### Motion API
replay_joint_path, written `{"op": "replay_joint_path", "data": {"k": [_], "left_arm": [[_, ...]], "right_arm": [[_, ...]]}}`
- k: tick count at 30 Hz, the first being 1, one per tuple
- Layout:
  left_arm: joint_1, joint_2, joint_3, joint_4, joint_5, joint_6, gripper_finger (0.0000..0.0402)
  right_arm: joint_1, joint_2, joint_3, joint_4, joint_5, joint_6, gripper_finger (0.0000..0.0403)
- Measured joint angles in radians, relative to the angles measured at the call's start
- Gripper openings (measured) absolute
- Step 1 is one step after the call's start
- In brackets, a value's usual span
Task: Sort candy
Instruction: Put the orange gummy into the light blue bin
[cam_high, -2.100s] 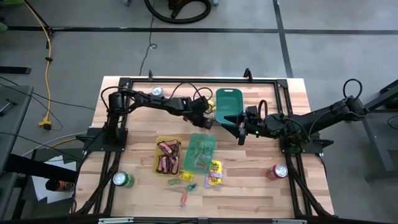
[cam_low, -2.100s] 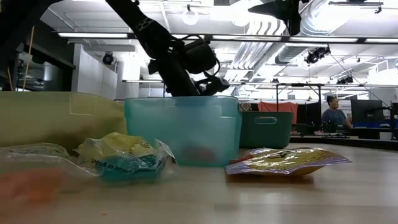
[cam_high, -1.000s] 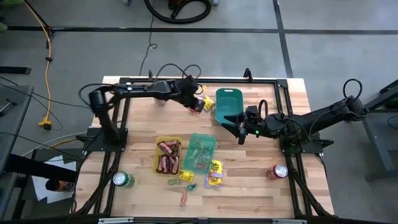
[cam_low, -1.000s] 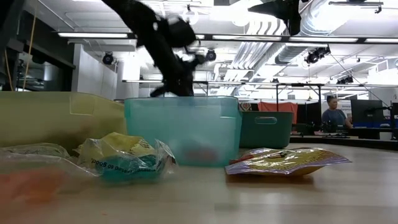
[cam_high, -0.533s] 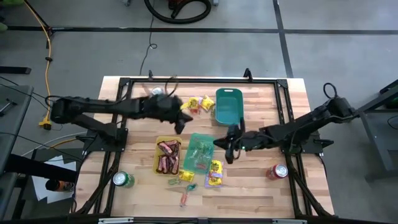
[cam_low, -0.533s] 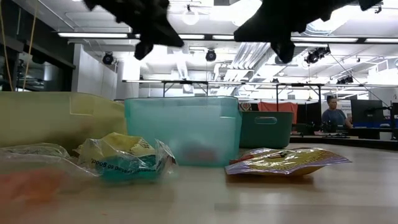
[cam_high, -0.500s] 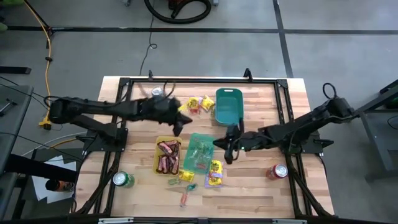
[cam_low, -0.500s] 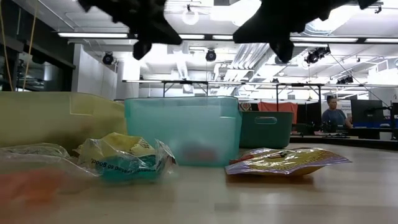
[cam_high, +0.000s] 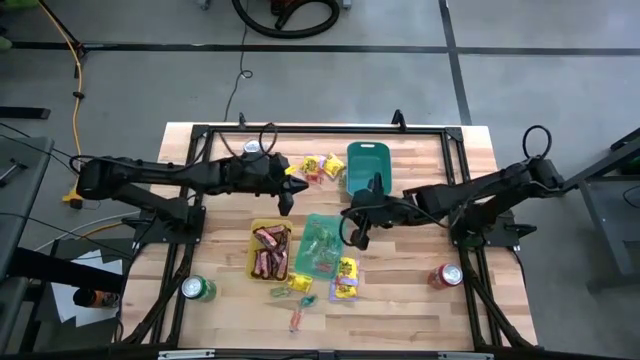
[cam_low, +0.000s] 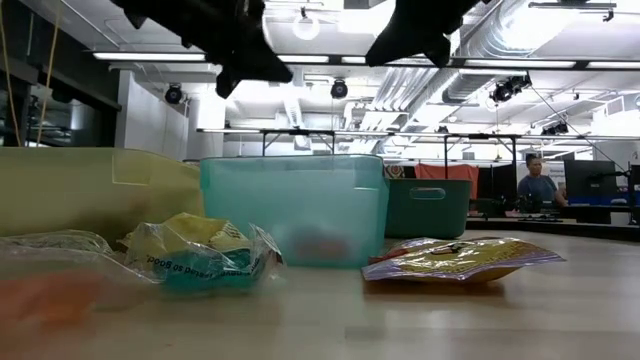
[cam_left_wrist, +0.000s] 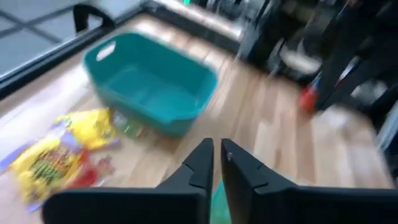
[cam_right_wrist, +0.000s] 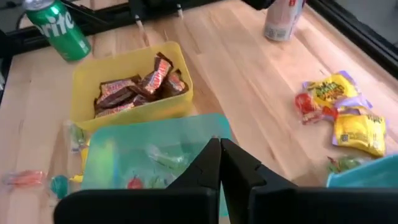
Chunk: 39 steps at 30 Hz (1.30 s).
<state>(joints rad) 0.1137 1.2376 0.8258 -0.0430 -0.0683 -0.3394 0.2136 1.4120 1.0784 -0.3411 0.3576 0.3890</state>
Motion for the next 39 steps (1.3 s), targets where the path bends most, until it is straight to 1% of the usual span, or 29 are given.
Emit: {"op": "replay_joint_path", "data": {"k": [3, 5, 8, 9, 11, 14, 18, 24, 27, 29, 31, 33, 36, 39], "left_arm": [[0.000, 0.017, 0.030, -0.096, 0.005, 0.028, 0.0044], [-0.010, 0.009, 0.036, -0.146, 0.006, 0.027, 0.0061], [-0.034, -0.012, 0.038, -0.202, 0.007, 0.016, 0.0081], [-0.046, -0.018, 0.038, -0.212, 0.007, 0.005, 0.0087], [-0.079, -0.031, 0.039, -0.230, 0.016, -0.020, 0.0097], [-0.159, -0.048, 0.039, -0.235, 0.053, -0.070, 0.0110], [-0.333, -0.049, 0.048, -0.247, 0.056, -0.183, 0.0127], [-0.617, -0.016, 0.093, -0.246, -0.088, -0.448, 0.0153], [-0.737, 0.027, 0.140, -0.248, -0.130, -0.553, 0.0159], [-0.798, 0.072, 0.182, -0.261, -0.149, -0.605, 0.0161], [-0.843, 0.124, 0.239, -0.293, -0.150, -0.626, 0.0161], [-0.877, 0.181, 0.303, -0.352, -0.133, -0.618, 0.0161], [-0.909, 0.270, 0.403, -0.483, -0.087, -0.546, 0.0161], [-0.933, 0.342, 0.486, -0.602, -0.078, -0.451, 0.0161]], "right_arm": [[0.003, 0.000, 0.007, -0.008, -0.049, 0.026, 0.0006], [0.011, 0.000, 0.001, 0.037, -0.129, 0.051, 0.0006], [0.031, 0.001, -0.014, 0.071, -0.287, 0.059, 0.0006], [0.041, 0.002, -0.014, 0.075, -0.325, 0.059, 0.0006], [0.061, 0.001, -0.014, 0.081, -0.366, 0.070, 0.0006], [0.090, 0.001, -0.014, 0.080, -0.371, 0.085, 0.0006], [0.117, 0.001, -0.015, 0.084, -0.362, 0.077, 0.0006], [0.127, 0.001, -0.015, 0.094, -0.335, 0.052, 0.0007], [0.127, 0.001, -0.015, 0.116, -0.335, -0.008, 0.0007], [0.127, 0.001, -0.015, 0.143, -0.335, -0.035, 0.0007], [0.127, 0.001, -0.015, 0.187, -0.335, -0.049, 0.0007], [0.127, 0.001, -0.015, 0.245, -0.335, -0.028, 0.0007], [0.134, 0.001, -0.015, 0.336, -0.333, 0.056, 0.0007], [0.153, 0.001, -0.015, 0.415, -0.333, 0.140, 0.0007]]}}
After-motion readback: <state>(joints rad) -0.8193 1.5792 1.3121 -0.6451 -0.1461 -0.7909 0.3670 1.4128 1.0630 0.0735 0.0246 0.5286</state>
